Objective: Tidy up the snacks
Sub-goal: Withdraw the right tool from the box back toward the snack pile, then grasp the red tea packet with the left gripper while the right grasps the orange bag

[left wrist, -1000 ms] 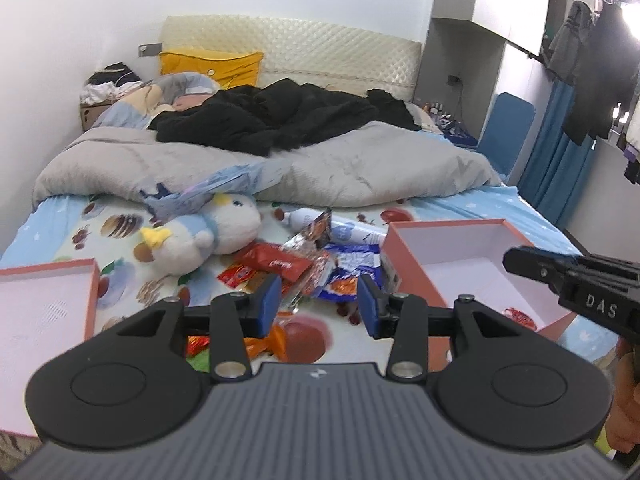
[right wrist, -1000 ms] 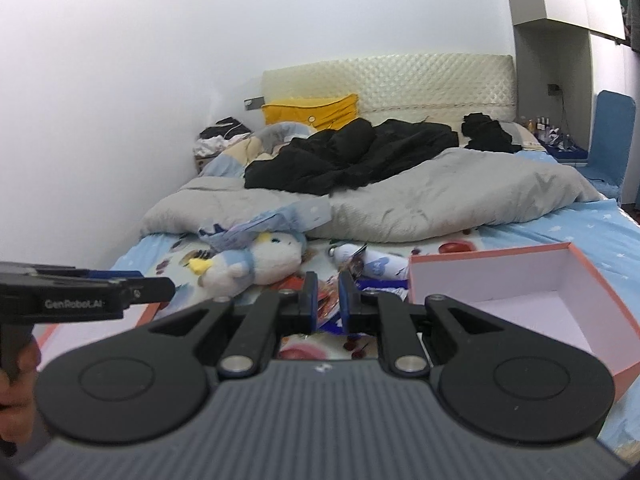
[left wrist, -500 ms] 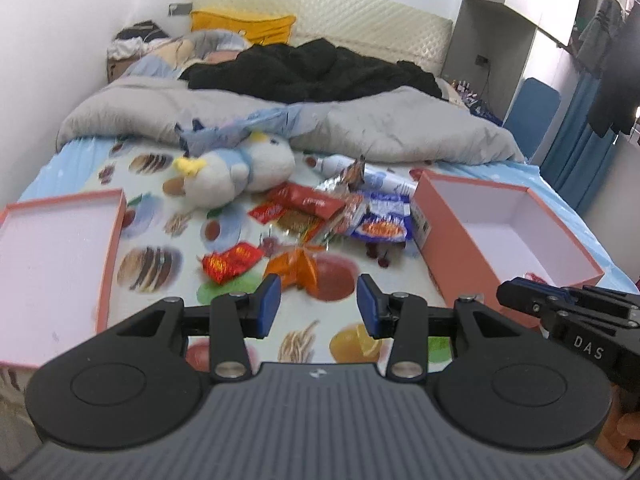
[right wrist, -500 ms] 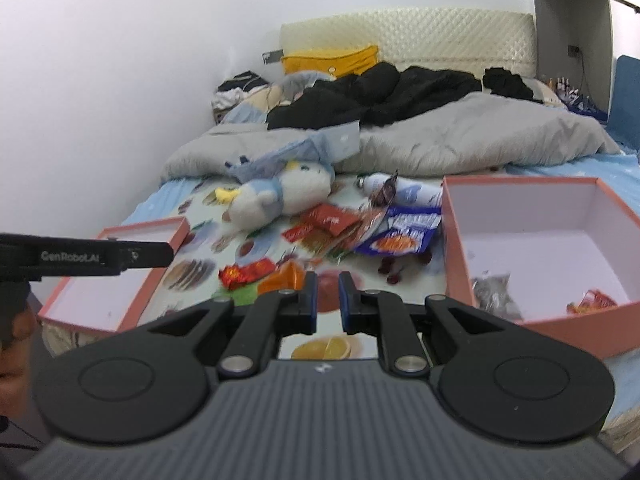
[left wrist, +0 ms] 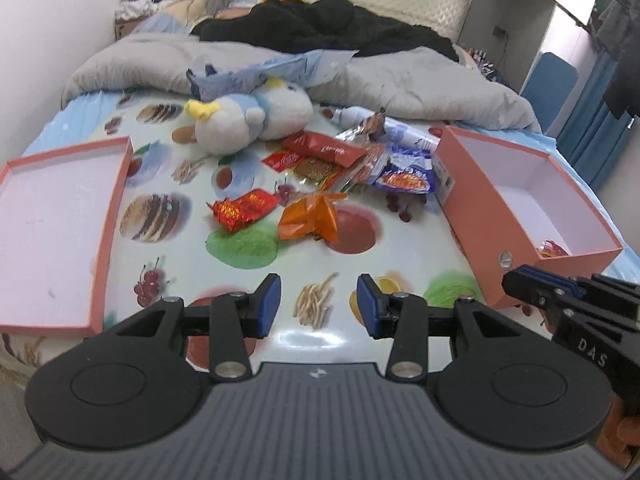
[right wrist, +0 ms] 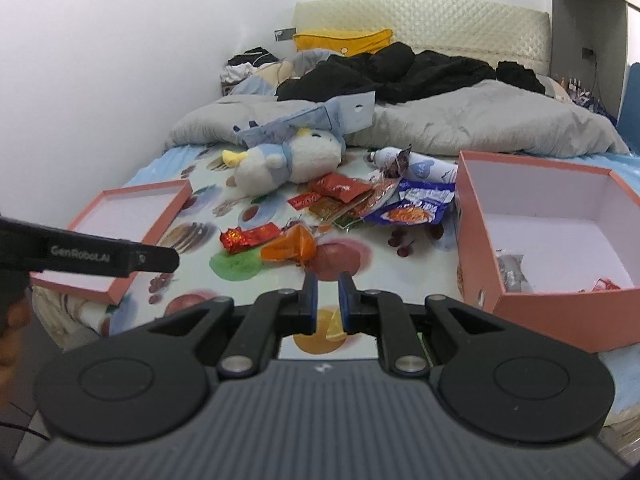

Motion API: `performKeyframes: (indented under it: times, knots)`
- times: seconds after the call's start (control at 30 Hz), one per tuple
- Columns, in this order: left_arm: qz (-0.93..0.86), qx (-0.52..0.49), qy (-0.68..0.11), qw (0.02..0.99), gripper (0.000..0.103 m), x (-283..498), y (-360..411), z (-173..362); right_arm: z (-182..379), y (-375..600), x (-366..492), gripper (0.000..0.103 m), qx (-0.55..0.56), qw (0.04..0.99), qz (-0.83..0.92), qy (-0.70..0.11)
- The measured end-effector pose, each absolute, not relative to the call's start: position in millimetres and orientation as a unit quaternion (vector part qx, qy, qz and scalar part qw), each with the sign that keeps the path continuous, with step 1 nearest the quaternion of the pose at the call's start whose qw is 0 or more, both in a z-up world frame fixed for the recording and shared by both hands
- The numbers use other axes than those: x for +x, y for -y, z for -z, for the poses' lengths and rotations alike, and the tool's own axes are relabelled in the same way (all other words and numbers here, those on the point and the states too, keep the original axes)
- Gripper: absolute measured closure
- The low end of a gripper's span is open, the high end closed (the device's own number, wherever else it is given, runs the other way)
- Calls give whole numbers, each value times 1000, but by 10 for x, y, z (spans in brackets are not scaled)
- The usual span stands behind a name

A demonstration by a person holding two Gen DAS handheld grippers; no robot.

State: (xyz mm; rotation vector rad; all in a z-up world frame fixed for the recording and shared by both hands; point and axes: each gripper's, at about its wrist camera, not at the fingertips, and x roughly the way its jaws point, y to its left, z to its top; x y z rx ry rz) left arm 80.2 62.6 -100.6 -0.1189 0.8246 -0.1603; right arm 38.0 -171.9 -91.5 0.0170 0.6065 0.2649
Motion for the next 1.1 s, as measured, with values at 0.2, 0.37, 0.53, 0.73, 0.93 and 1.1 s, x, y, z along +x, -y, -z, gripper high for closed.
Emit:
performKeyframes:
  times: [0.2,0.37,0.53,0.73,0.93,1.1]
  knots:
    - [67,-44,-407,910,55,1060,-603,1113,1070,1661,491,88,1,943,-133,-304]
    - [60,-35,-415,907,55,1286,-582,1192,1184,1589,615,88,-6,941,-142,-309]
    - [56,-31,-414,908,48,1484,-591,1269,1248,1539,736,88,-13,940,-147,-307]
    - [47,-25,-426,903,48,1723,-635,1448,1340,1481,935,88,-14,938,-150,-312]
    - [37,-26,-436,899,46,1972,-758,1625,1468,1378,1197,88,-17,935,-155,-318]
    - [40,-8,-436,899,41,2191,-828,1774,1552,1297,1385,88,-23,933,-161,-321]
